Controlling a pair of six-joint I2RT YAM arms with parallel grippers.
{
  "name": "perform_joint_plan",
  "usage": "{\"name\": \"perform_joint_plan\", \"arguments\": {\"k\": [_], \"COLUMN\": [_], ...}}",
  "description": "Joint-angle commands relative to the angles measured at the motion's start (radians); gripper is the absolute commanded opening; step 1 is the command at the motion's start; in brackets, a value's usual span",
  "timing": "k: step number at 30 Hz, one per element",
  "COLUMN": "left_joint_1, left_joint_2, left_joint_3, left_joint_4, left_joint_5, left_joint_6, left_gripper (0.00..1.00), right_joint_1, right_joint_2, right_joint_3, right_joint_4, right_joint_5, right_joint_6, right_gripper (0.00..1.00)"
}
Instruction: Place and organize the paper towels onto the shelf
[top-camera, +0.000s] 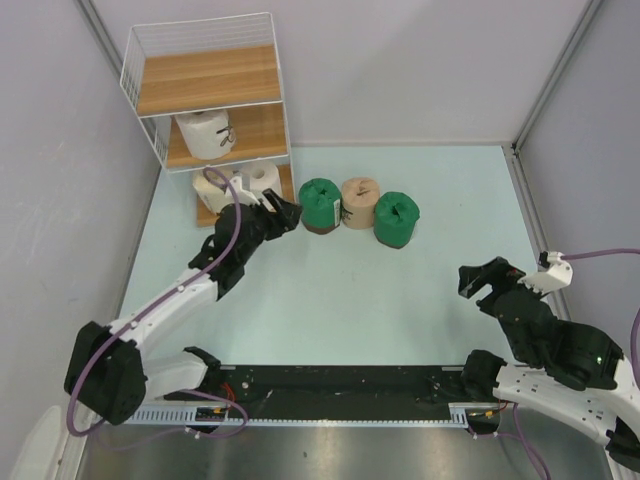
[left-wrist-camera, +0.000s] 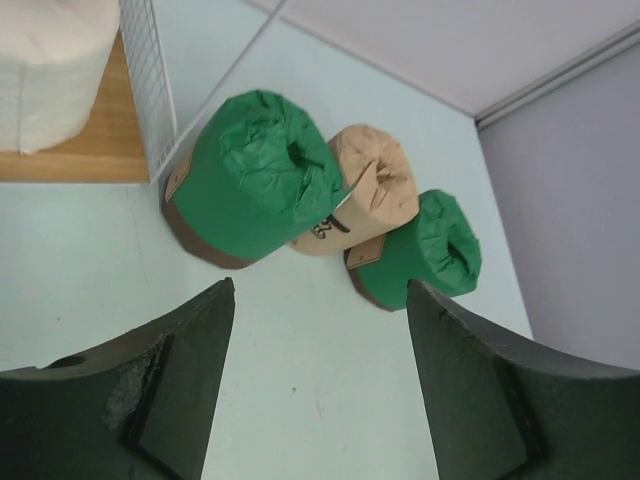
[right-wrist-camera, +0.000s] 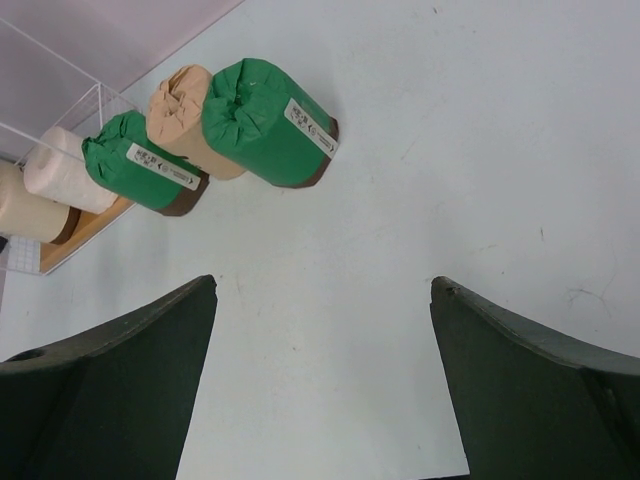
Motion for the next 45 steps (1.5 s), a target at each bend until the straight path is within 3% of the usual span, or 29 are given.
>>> {"name": "perform_joint_plan", "arguments": {"k": [1, 6, 8, 10, 11, 14, 17, 23, 29, 38, 45], "left_joint_1": [-0.025, -0.028, -0.028, -0.027, -0.028, -0.028, -0.027, -0.025, -0.024, -0.024, -0.022], "left_joint_2": [0.069, 0.077, 0.081, 0.101, 0.11, 0.107, 0.052, -0.029, -0.037, -0.187, -0.255], "left_joint_3": [0.078, 0.065, 0.064, 0.079, 0.09, 0.107, 0.079, 0.053, 0.07, 0.068, 0.061], "left_joint_4": [0.069, 0.065, 0.069, 0.066, 0.057, 0.022, 0.013, -0.024, -0.096, -0.269, -0.314], "left_joint_5": [-0.022, -0.04, -0.045, -0.042, -0.042, -0.057, -0.106, -0.164, -0.148, -0.117, -0.122], "left_joint_6": [0.002, 0.008, 0.019, 0.024, 0.034, 0.042, 0.059, 0.102, 0.1, 0.145, 0.163], "left_gripper": [0.78, 0.9, 0.91, 0.93, 0.93, 0.94, 0.94, 0.97, 0.97, 0.97, 0.98], "right_joint_1": [0.006, -0.034, -0.153, -0.286, -0.422, -0.59, -0.615, -0.618, -0.624, -0.629, -0.644], "right_joint_2": [0.078, 0.251, 0.375, 0.499, 0.532, 0.66, 0.745, 0.902, 1.159, 1.624, 1.759], "right_joint_3": [-0.001, 0.016, 0.031, 0.051, 0.054, 0.065, 0.106, 0.237, 0.427, 0.913, 1.067], "right_joint_4": [0.13, 0.445, 0.523, 0.626, 0.657, 0.775, 0.832, 0.858, 0.828, 0.687, 0.644], "right_joint_5": [0.038, -0.04, -0.129, -0.356, -0.531, -0.785, -0.844, -0.916, -0.907, -0.801, -0.79], "right_joint_6": [-0.062, -0.324, -0.416, -0.45, -0.456, -0.461, -0.496, -0.58, -0.668, -0.82, -0.851], "right_gripper": [0.92, 0.95, 0.98, 0.99, 1.0, 0.99, 0.99, 1.0, 0.99, 0.94, 0.86]}}
